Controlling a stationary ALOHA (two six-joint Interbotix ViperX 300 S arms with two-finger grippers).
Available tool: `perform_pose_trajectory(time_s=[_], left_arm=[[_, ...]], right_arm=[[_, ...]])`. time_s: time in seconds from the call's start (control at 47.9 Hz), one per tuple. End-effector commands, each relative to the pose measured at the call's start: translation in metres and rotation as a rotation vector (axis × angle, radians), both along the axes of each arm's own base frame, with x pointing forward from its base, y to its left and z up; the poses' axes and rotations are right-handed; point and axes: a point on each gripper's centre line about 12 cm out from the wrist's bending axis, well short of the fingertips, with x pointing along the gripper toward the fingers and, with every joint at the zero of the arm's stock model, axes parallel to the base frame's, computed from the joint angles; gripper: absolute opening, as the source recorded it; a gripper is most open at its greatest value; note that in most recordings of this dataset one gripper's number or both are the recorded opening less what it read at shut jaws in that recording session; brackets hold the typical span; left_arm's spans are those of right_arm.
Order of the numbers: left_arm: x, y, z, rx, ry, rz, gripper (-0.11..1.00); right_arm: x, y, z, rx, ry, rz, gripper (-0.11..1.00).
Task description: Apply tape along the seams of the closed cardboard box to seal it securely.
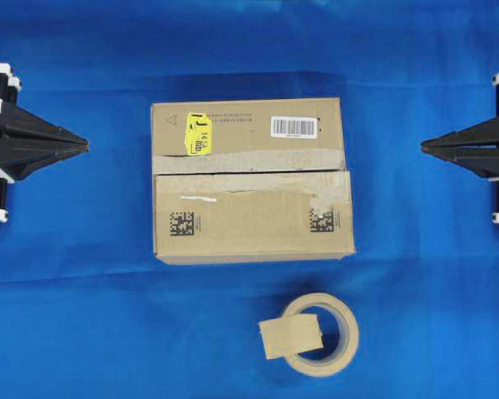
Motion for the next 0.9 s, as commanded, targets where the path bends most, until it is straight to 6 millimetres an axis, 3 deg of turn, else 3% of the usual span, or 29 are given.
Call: perform_pose_trajectory(time_s=[0.0, 0.355, 0.731, 0.877], left_arm=[[0.003, 0.0, 0.003, 0.014, 0.022, 0.002, 0.0], [0.016, -0.03, 0.005, 0.293, -0.049, -0.111, 0.0], [0.059, -0.082, -0.033, 0.875, 0.0, -0.279, 0.02], [0.079, -0.101, -0.049, 0.983, 0.033, -0.349, 0.25]], right_arm=[[0.003, -0.001, 0.012, 0.012, -0.031, -0.003, 0.0], [0.004, -0.001, 0.005, 0.011, 0.043, -0.003, 0.0], [0.005, -0.001, 0.008, 0.009, 0.017, -0.003, 0.0], [0.004, -0.001, 0.009, 0.005, 0.014, -0.003, 0.0]])
